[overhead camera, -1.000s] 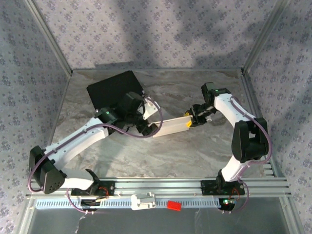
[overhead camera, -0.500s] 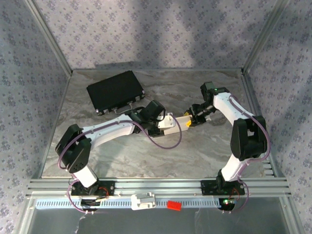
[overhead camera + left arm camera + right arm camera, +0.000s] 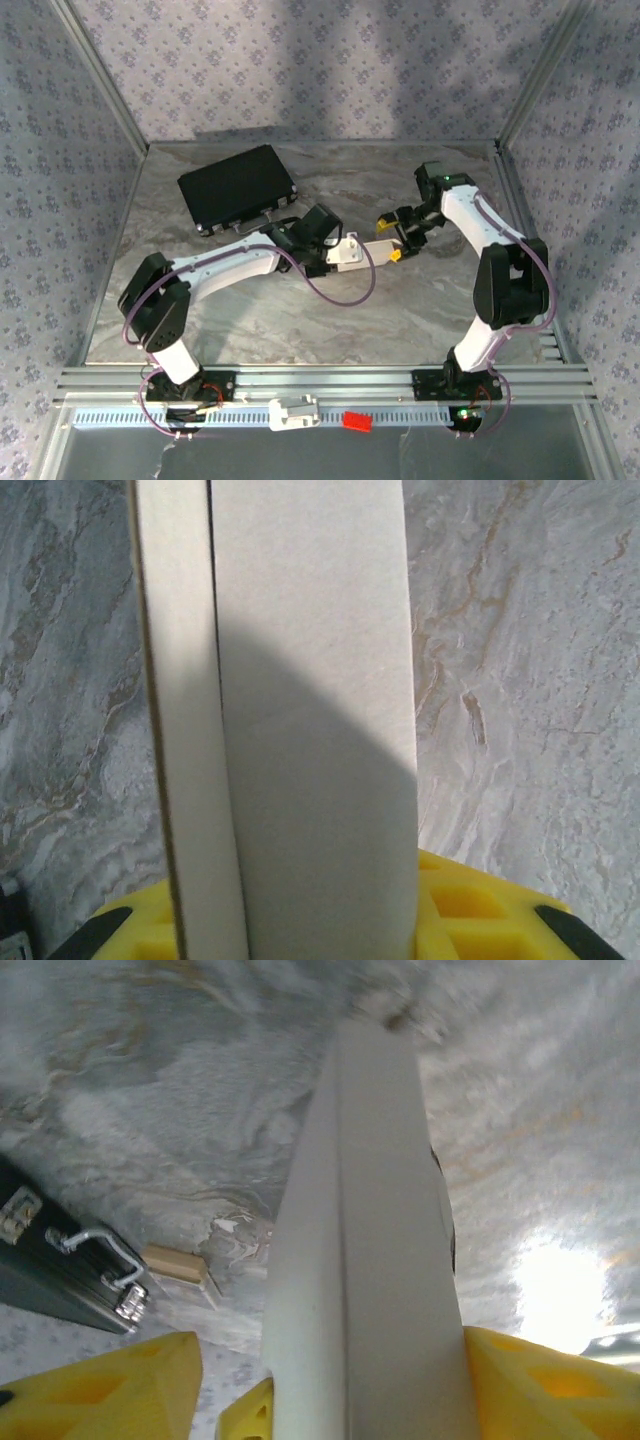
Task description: Fold the paper box
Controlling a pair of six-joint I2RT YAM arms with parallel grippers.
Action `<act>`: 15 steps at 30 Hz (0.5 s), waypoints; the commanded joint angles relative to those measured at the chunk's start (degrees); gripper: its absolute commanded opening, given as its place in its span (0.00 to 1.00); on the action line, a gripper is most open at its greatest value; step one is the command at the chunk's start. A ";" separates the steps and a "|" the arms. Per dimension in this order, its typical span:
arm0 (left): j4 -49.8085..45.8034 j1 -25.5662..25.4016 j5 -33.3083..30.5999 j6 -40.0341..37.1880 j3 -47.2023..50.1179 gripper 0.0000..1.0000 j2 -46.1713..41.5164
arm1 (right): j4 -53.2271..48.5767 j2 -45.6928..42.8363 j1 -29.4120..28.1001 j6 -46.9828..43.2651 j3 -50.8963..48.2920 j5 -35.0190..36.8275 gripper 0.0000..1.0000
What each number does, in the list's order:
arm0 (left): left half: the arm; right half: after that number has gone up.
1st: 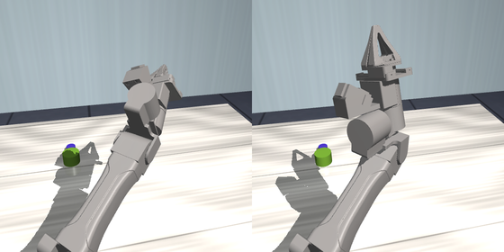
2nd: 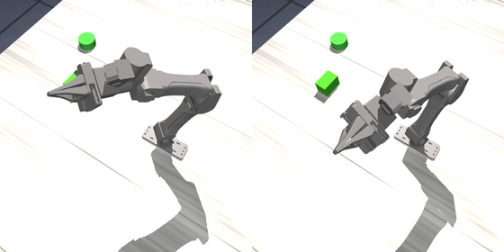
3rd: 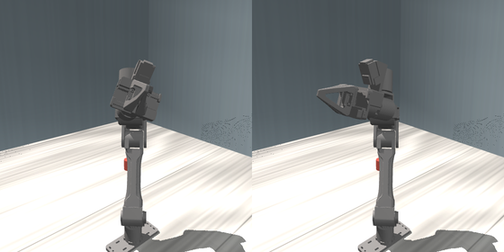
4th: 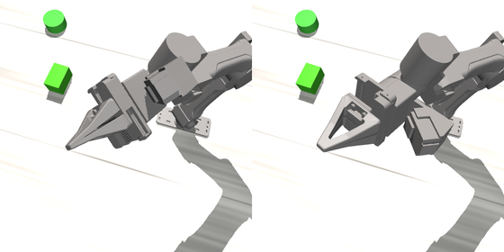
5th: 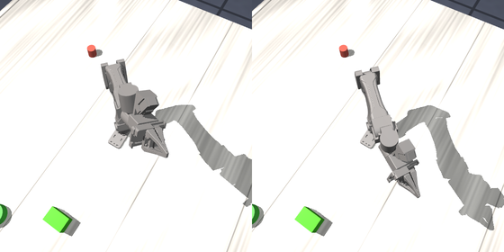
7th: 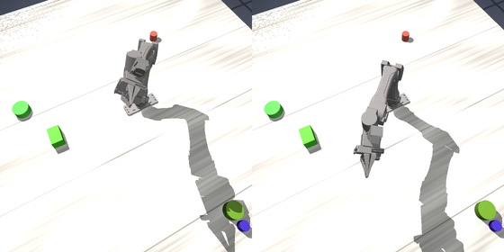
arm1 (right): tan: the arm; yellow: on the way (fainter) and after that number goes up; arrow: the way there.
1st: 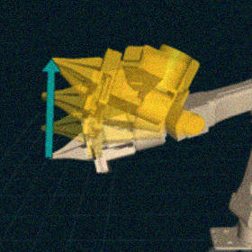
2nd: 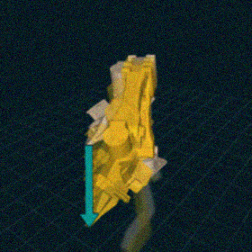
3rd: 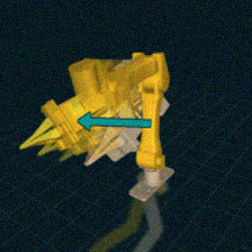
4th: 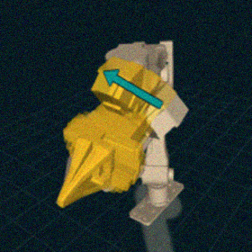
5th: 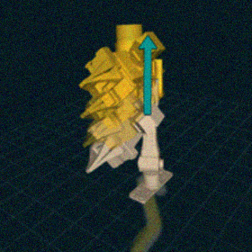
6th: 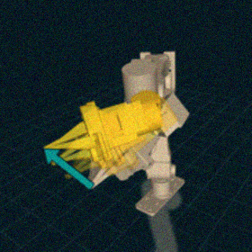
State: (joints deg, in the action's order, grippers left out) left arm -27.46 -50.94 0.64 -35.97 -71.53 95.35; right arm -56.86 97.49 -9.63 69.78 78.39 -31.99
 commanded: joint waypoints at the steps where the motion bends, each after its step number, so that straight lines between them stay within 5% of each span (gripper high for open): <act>1: -7.26 1.86 6.52 -0.11 -0.94 0.21 -5.26 | -1.38 -5.26 1.20 -21.02 5.90 7.62 0.70; 8: -13.65 5.68 12.62 -0.33 3.58 0.25 -11.28 | 8.94 -19.94 -2.10 -53.00 -3.33 9.81 0.62; 15: -17.03 7.37 14.03 -1.87 5.74 0.26 -11.49 | 10.34 -20.36 -10.07 -73.72 -6.04 9.84 0.56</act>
State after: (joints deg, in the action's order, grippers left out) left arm -40.88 -44.16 11.35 -36.34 -65.93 83.94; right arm -47.24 75.50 -18.85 9.89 73.76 -21.87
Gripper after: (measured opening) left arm 0.296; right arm 0.555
